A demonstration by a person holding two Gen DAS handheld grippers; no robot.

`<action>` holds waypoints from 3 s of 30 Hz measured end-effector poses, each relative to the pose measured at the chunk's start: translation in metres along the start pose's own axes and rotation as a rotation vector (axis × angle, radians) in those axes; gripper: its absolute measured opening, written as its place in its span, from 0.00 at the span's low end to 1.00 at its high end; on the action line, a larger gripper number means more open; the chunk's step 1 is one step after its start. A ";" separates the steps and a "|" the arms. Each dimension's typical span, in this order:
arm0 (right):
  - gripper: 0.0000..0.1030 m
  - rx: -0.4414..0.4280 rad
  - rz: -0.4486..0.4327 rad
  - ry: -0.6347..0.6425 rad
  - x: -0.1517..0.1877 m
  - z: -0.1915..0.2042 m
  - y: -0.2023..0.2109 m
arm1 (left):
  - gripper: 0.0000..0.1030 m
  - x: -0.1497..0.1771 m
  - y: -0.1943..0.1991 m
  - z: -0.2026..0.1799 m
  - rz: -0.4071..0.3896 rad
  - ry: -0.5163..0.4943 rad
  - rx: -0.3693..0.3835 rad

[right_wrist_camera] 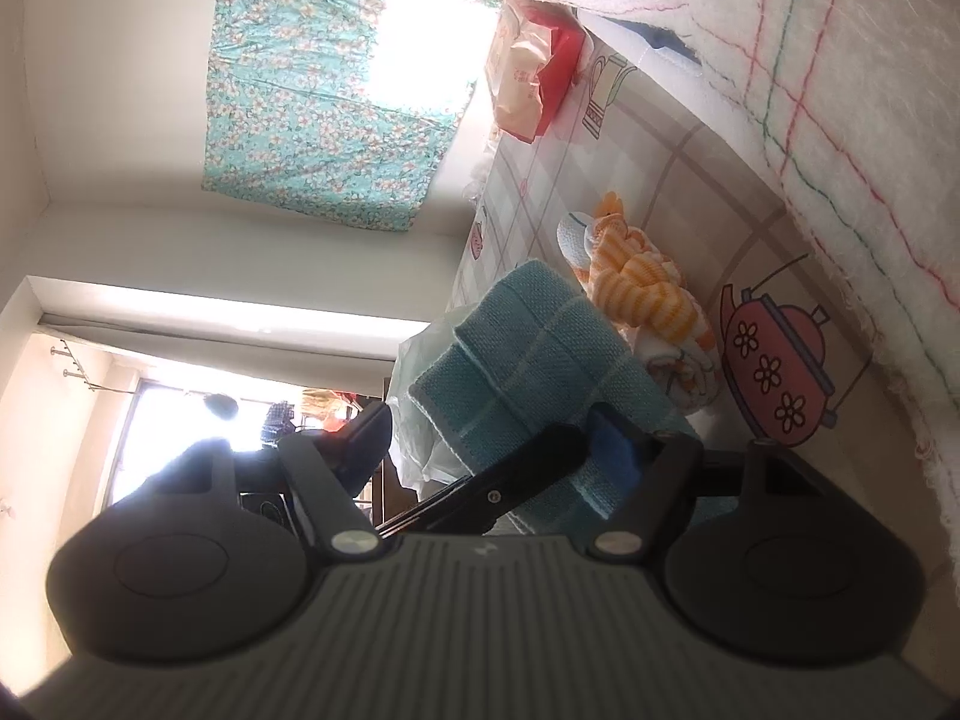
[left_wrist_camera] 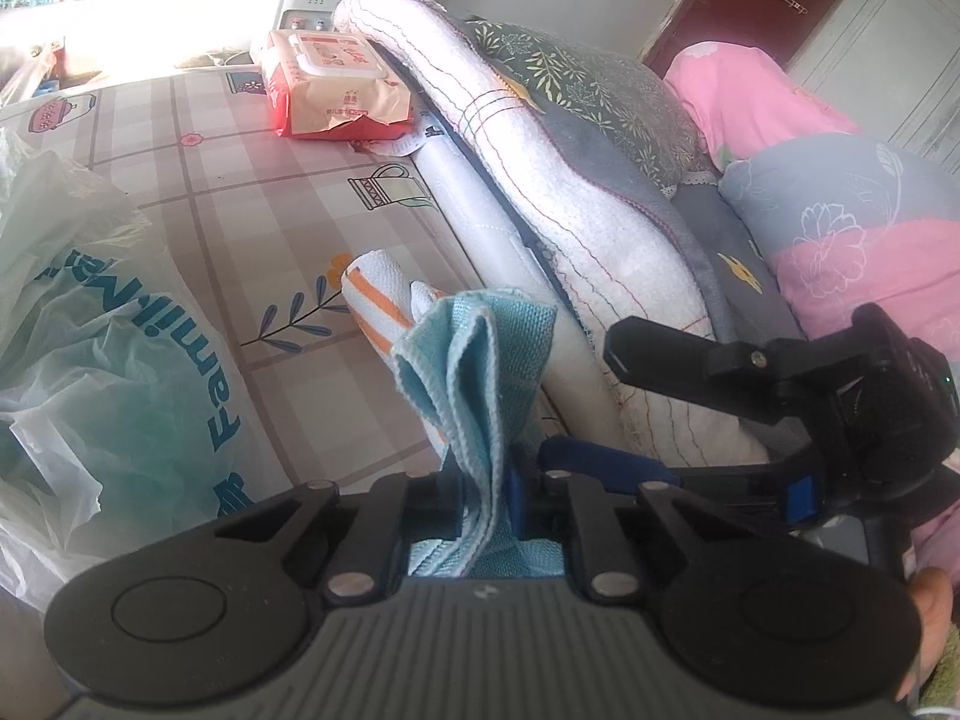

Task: Organize soft objects
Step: 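Carry the towel with the left tool over the cardboard box, then lower the towel into the box and open the left tool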

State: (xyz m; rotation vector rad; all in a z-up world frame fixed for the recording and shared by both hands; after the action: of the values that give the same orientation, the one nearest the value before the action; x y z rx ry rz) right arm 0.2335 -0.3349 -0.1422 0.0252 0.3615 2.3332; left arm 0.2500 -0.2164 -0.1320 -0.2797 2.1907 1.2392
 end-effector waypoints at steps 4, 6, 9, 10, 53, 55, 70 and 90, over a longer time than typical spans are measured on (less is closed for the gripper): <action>0.68 0.057 -0.052 0.057 -0.004 0.001 0.008 | 0.12 -0.001 0.002 0.003 -0.006 0.030 -0.002; 0.62 0.106 -0.064 0.083 -0.004 -0.002 0.009 | 0.11 -0.002 0.004 0.003 -0.013 0.049 0.006; 0.55 0.125 -0.061 0.091 0.000 -0.002 0.008 | 0.11 -0.003 0.012 -0.003 -0.031 0.052 0.025; 0.54 0.119 -0.059 0.092 0.003 0.001 0.007 | 0.11 -0.004 0.016 -0.005 -0.038 0.048 0.027; 0.55 0.032 0.731 0.201 0.382 0.220 -0.315 | 0.11 0.065 0.334 0.319 -0.056 0.200 -0.752; 0.55 0.066 0.734 0.205 0.386 0.212 -0.322 | 0.11 0.068 0.327 0.331 -0.027 0.204 -0.772; 0.63 0.048 0.516 0.342 0.304 0.220 -0.277 | 0.23 0.070 0.282 0.364 0.018 0.241 -0.820; 0.75 0.020 0.285 0.550 0.247 0.224 -0.150 | 0.62 0.030 0.329 0.223 -0.345 0.156 -0.599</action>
State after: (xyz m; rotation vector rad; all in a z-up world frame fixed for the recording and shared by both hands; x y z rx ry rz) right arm 0.1899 -0.0054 0.0107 -0.6011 0.6872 2.5913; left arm 0.1658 0.1511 -0.0030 -0.9774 1.7333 1.6772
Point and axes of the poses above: each gripper's, at about its wrist camera, not at the fingertips, and y roughly against the way its jaws point, z to its left, x to its underside, the point moved 10 cm from there along -y, roughly the way its jaws point, and after that the axes turned 5 degrees about -z, right-handed, at the moved point
